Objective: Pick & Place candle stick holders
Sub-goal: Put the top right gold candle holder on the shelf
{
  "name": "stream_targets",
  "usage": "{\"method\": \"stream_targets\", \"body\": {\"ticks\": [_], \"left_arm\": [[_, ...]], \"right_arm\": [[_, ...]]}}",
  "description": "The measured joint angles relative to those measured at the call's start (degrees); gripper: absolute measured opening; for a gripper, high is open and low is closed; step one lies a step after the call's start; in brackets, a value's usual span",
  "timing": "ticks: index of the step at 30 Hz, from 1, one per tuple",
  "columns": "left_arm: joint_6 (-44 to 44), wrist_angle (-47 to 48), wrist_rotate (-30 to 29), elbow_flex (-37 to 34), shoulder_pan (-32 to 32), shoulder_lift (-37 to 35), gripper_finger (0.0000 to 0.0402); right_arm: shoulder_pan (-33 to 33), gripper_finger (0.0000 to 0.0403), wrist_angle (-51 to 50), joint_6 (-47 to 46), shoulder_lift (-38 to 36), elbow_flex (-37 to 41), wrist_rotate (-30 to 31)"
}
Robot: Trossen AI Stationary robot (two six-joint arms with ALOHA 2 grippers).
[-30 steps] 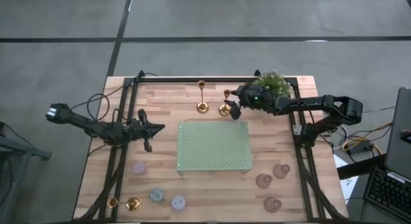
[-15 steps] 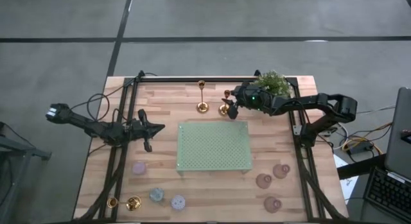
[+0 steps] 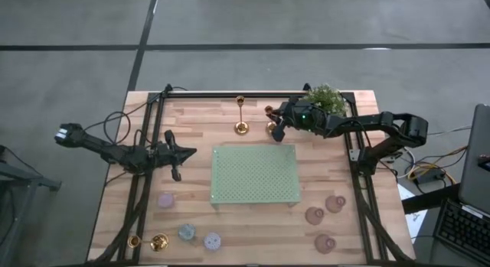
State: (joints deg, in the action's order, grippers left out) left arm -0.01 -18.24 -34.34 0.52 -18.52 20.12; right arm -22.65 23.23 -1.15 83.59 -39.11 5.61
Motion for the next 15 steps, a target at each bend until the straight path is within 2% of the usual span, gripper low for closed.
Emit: {"method": "stream_targets", "body": {"ticks": [5,15], "left_arm": [[0.0,0.0,0.0,0.0,0.0,0.0,0.0013],[0.0,0.0,0.0,0.0,0.0,0.0,0.0013]], "right_arm": [[0.0,0.0036,0.0,-0.1,-1.4,0.0,-0.2],[0.2,0.0031,-0.6,-0.4,-6.9,0.0,-1.8]]}}
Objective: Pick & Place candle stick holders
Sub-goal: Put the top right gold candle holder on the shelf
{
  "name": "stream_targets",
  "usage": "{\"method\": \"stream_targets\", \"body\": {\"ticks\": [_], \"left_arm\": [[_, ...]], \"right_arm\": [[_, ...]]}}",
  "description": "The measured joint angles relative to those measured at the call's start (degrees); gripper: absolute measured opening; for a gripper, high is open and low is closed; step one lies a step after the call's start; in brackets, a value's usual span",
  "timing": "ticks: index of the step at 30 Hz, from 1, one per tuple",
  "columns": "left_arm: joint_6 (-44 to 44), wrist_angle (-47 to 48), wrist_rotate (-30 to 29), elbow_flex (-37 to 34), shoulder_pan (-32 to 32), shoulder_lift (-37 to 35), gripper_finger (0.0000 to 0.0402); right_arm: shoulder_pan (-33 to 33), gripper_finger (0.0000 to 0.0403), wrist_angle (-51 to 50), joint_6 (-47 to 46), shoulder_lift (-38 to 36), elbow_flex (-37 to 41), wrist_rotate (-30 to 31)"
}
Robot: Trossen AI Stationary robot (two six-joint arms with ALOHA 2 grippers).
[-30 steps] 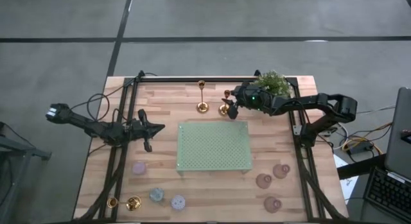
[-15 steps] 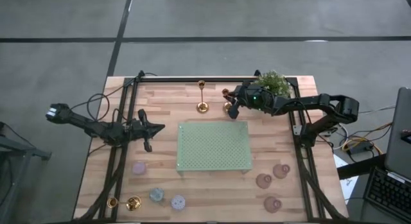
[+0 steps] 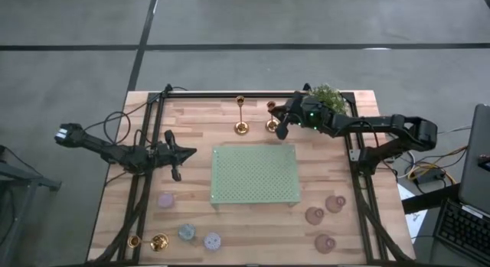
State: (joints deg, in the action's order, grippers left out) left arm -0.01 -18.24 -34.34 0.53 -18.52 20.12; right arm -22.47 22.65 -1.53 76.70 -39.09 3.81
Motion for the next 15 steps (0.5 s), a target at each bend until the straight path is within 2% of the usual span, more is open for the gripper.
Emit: {"method": "stream_targets", "body": {"ticks": [6,15], "left_arm": [[0.0,0.0,0.0,0.0,0.0,0.0,0.0013],[0.0,0.1,0.0,0.0,0.0,0.0,0.0013]], "right_arm": [[0.5,0.0031,-4.2,-1.7,-7.0,0.0,-2.6],[3.1,0.0035,-10.2,-1.8,-19.6,0.0,-3.4]]}}
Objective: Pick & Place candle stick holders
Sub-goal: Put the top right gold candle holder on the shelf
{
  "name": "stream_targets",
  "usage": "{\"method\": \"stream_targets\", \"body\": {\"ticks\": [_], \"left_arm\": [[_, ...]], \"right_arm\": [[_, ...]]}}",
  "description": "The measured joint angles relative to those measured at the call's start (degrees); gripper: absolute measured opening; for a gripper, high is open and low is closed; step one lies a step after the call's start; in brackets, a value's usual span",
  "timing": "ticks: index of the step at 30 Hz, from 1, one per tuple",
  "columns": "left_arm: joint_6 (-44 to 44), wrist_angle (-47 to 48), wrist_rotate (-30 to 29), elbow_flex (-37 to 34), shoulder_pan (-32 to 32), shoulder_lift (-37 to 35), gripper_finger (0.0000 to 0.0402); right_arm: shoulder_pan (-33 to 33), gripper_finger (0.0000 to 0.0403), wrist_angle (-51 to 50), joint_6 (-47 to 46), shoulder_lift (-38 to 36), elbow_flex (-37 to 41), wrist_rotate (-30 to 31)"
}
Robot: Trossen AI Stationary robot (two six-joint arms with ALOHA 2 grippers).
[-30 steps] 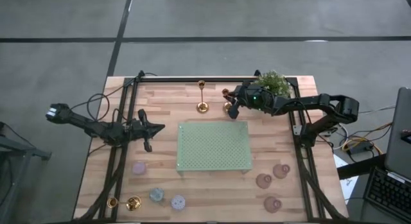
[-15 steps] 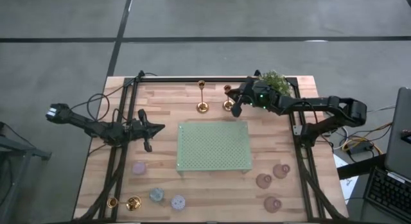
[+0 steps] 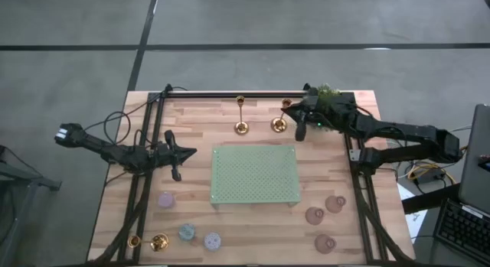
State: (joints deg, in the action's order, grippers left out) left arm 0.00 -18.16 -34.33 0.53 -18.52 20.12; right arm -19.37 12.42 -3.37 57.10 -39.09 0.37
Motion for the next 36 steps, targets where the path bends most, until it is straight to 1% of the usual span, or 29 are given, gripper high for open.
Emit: {"method": "stream_targets", "body": {"ticks": [6,11,16,21,27,32,36], "left_arm": [[0.0,0.1,0.0,0.0,0.0,0.0,0.0013],[0.0,0.1,0.0,0.0,0.0,0.0,0.0013],[0.0,0.2,0.0,0.0,0.0,0.0,0.0013],[0.0,0.2,0.0,0.0,0.0,0.0,0.0013],[0.0,0.2,0.0,0.0,0.0,0.0,0.0013],[0.0,0.2,0.0,0.0,0.0,0.0,0.0013],[0.0,0.2,0.0,0.0,0.0,0.0,0.0013]], "right_arm": [[2.3,0.0036,-4.0,-2.4,-6.5,0.0,-0.9],[5.6,0.0037,-6.9,-3.7,-9.3,0.0,-2.6],[9.5,0.0038,-8.5,-4.1,-10.3,0.0,-2.6],[11.9,0.0038,-11.0,-3.8,-10.2,0.0,-2.5],[12.9,0.0038,-12.2,-2.9,-10.2,0.0,-2.1],[12.9,0.0038,-12.2,-3.1,-10.0,0.3,-4.8],[12.9,0.0038,-11.8,-3.1,-10.0,1.1,-4.9]]}}
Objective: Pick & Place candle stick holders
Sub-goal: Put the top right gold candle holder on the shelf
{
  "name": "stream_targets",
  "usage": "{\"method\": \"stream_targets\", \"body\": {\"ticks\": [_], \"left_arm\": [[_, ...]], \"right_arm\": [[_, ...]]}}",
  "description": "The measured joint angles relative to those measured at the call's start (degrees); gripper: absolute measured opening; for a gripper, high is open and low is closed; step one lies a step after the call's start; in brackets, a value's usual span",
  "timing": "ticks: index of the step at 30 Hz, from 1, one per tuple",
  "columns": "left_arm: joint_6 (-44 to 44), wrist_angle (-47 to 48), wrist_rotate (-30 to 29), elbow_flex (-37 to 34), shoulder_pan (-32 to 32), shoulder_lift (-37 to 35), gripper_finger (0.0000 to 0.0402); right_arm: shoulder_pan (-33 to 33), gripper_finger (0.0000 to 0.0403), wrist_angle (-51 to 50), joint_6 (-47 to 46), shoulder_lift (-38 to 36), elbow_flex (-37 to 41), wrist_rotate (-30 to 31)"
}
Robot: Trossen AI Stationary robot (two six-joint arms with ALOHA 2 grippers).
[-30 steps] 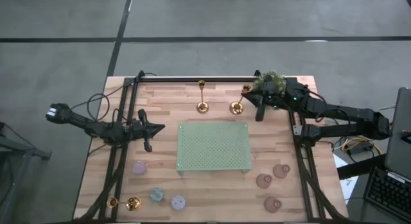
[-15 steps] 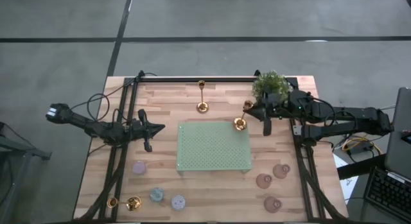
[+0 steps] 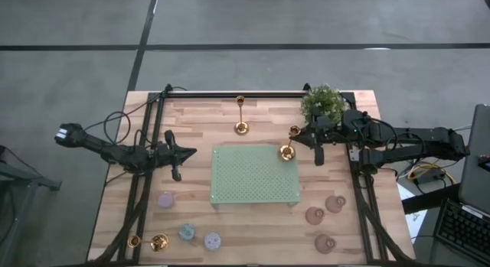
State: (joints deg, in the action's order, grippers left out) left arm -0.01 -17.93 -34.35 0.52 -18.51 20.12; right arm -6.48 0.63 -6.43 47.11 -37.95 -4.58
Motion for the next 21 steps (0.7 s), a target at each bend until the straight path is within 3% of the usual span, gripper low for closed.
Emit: {"method": "stream_targets", "body": {"ticks": [21], "left_arm": [[0.0,0.0,0.0,0.0,0.0,0.0,0.0013]], "right_arm": [[1.0,0.0038,2.7,1.8,-0.1,1.7,-0.6]]}}
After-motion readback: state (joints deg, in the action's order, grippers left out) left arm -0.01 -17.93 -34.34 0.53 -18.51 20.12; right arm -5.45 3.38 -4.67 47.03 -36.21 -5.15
